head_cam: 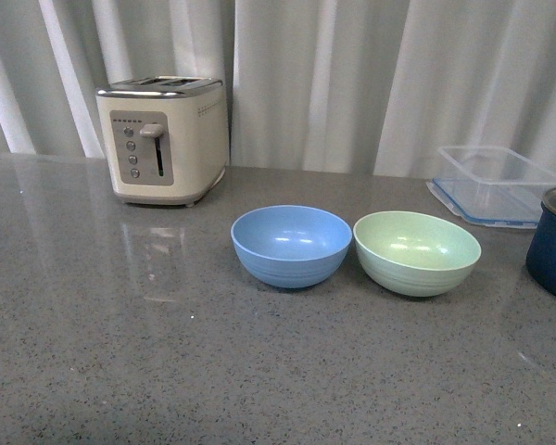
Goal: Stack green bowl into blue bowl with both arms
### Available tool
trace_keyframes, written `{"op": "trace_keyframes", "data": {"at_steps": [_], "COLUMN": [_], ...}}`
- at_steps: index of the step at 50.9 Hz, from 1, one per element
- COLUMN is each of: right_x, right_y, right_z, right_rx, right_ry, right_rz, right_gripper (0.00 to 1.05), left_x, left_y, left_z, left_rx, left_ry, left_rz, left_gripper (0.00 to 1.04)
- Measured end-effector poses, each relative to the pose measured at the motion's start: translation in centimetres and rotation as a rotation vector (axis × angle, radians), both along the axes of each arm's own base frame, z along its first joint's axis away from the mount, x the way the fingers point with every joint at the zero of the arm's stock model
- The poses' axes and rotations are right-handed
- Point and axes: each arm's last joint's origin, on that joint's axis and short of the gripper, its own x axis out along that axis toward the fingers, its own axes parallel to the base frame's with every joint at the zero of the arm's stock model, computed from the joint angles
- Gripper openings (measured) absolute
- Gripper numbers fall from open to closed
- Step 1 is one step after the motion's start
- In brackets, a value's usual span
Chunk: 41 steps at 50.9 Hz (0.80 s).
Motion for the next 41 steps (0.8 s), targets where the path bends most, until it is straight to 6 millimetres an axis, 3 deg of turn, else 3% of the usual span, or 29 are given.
{"op": "trace_keyframes", "data": {"at_steps": [41], "right_x": [0.0], "right_y": [0.0], "right_z": [0.0], "right_rx": [0.0], "right_ry": [0.0], "right_rz": [0.0], "right_gripper": [0.95], "left_x": [-1.9], "left_y": [0.0], "left_z": [-0.3], "left_rx": [0.0], "left_ry": [0.006], "left_rz": [0.0], "left_gripper": [0.04]}}
